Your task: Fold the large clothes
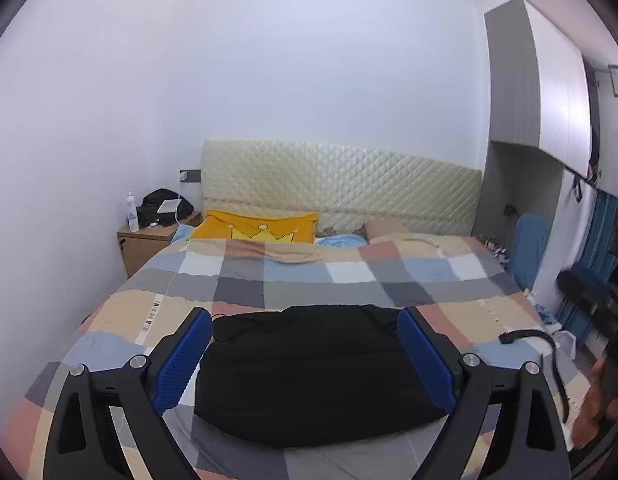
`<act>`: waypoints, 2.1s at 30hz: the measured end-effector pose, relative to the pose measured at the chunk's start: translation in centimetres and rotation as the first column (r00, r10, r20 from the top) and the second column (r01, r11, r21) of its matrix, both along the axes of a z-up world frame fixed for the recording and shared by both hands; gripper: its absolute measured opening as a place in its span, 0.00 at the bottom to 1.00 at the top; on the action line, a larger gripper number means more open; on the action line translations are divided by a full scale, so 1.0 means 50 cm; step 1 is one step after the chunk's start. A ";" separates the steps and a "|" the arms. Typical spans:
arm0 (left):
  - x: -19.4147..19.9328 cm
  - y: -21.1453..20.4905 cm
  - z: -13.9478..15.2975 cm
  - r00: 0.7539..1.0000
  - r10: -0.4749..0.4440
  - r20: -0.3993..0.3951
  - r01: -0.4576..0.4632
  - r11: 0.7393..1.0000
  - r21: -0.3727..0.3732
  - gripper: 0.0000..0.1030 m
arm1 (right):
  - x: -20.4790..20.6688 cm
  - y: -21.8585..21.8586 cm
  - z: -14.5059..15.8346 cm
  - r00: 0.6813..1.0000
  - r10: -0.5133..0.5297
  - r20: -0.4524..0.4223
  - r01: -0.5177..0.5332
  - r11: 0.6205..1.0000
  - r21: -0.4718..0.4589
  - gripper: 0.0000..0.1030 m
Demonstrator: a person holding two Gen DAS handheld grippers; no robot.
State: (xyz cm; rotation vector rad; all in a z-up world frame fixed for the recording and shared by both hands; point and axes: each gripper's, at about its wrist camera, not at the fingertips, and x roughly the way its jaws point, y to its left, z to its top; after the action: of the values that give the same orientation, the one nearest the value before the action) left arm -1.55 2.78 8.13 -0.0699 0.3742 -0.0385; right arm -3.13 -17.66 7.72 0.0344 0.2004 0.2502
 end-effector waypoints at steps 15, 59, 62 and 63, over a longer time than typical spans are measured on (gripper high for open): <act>-0.036 -0.026 -0.073 0.997 0.021 -0.074 -0.021 1.000 0.004 0.92 | -0.091 -0.003 -0.096 0.996 -0.077 -0.035 0.077 0.997 0.001 1.00; -0.002 -0.036 -0.219 0.960 0.045 -0.276 -0.042 0.999 0.015 0.92 | -0.044 -0.027 -0.238 0.959 -0.097 -0.267 0.096 0.995 -0.015 1.00; -0.001 -0.037 -0.221 0.957 0.046 -0.285 -0.043 0.999 0.019 0.92 | -0.044 -0.027 -0.240 0.959 -0.094 -0.269 0.093 0.996 -0.016 1.00; -0.001 -0.038 -0.221 0.956 0.049 -0.289 -0.045 0.999 0.021 0.92 | -0.043 -0.027 -0.240 0.958 -0.090 -0.273 0.089 0.996 -0.016 1.00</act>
State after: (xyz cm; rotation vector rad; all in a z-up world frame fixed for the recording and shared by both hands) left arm -1.57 0.89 -2.94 -0.0705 0.6655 0.0223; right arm -5.28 -19.03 -4.28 0.0745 0.4733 0.1534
